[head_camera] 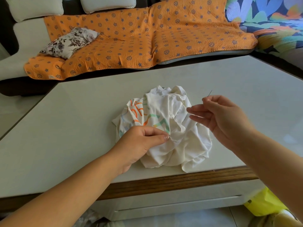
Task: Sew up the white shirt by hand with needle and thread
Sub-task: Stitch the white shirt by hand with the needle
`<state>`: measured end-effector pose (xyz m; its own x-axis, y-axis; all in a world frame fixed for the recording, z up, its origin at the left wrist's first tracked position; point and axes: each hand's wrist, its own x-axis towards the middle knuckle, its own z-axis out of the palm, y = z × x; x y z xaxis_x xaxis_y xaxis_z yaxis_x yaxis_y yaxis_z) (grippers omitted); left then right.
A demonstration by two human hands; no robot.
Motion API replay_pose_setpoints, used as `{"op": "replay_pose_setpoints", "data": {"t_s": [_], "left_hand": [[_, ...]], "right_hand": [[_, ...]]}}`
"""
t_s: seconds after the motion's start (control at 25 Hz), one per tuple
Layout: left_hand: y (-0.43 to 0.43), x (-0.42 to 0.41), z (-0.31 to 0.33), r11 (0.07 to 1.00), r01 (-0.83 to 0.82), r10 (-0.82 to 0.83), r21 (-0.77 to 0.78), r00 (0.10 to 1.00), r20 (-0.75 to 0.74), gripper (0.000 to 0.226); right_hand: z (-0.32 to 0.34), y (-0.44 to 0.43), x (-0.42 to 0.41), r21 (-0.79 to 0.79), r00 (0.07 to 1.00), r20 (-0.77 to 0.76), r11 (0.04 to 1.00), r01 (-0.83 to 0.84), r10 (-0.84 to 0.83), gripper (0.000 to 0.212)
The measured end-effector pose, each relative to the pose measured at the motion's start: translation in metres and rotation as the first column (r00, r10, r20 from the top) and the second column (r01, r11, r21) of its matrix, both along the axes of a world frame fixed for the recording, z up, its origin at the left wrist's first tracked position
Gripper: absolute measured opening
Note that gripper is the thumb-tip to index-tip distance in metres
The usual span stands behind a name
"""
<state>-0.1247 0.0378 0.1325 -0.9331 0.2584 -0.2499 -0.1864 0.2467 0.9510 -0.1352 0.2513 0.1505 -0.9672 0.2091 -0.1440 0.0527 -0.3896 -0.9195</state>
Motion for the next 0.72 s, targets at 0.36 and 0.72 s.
{"op": "replay_pose_setpoints", "data": {"t_s": [0.36, 0.72], "left_hand": [[-0.004, 0.0, 0.001, 0.998, 0.035, -0.035, -0.048, 0.999, 0.001, 0.007], [-0.002, 0.002, 0.002, 0.996, 0.032, -0.037, -0.087, 0.998, -0.059, 0.005]], "right_hand": [[-0.008, 0.032, -0.018, 0.457, 0.955, -0.159, 0.838, 0.297, -0.251, 0.011], [0.009, 0.003, 0.013, 0.652, 0.999, -0.048, 0.757, 0.028, 0.004, 0.008]]}}
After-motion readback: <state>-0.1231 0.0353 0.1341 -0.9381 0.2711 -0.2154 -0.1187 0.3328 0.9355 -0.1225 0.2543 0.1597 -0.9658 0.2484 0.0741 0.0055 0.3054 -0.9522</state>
